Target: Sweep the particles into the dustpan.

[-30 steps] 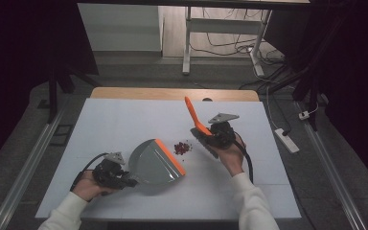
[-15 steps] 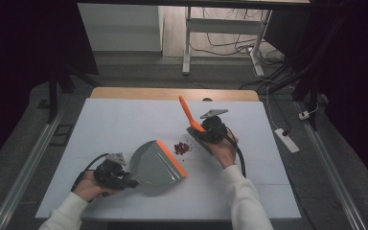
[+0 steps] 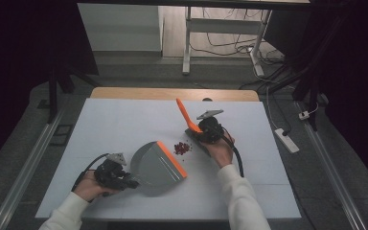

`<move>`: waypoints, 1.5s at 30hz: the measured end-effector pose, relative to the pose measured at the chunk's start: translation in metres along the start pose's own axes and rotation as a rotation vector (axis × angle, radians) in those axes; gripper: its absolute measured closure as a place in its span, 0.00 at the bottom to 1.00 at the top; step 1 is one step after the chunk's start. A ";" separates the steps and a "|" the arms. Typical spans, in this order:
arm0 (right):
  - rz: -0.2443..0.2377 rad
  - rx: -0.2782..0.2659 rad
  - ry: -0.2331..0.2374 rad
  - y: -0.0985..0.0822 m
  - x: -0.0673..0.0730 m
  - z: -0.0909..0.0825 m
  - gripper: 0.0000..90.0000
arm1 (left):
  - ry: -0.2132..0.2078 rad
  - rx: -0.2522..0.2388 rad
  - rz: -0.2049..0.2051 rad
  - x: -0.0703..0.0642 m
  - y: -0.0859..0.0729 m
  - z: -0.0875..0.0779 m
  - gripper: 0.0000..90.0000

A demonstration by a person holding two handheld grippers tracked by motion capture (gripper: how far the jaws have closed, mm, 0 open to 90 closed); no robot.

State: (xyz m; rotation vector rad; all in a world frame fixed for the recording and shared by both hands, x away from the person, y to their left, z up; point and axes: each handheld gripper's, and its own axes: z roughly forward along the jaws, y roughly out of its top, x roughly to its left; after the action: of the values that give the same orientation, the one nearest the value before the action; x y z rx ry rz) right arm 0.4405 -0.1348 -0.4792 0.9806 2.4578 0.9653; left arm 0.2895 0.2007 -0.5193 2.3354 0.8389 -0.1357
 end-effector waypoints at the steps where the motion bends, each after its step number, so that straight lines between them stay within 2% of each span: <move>1: 0.000 0.003 0.000 0.000 0.000 0.001 0.78 | -0.001 0.002 -0.001 0.000 0.000 0.000 0.68; 6: 0.007 0.005 0.028 -0.001 0.003 0.004 0.78 | -0.003 0.010 -0.001 0.000 0.000 0.002 0.68; 14: 0.002 0.006 0.034 0.000 0.006 0.006 0.78 | 0.000 0.026 0.001 0.000 0.002 0.005 0.68; 36: -0.067 0.019 0.042 0.002 0.026 0.009 0.78 | 0.000 0.032 0.003 -0.001 0.003 0.007 0.68; 45: -0.075 0.015 0.056 0.002 0.031 0.009 0.78 | -0.001 0.032 0.003 0.000 0.003 0.008 0.68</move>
State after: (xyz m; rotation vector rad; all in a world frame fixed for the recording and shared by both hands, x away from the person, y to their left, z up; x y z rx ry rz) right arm 0.4239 -0.1077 -0.4855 0.8706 2.5322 0.9632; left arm 0.2918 0.1941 -0.5236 2.3666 0.8384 -0.1503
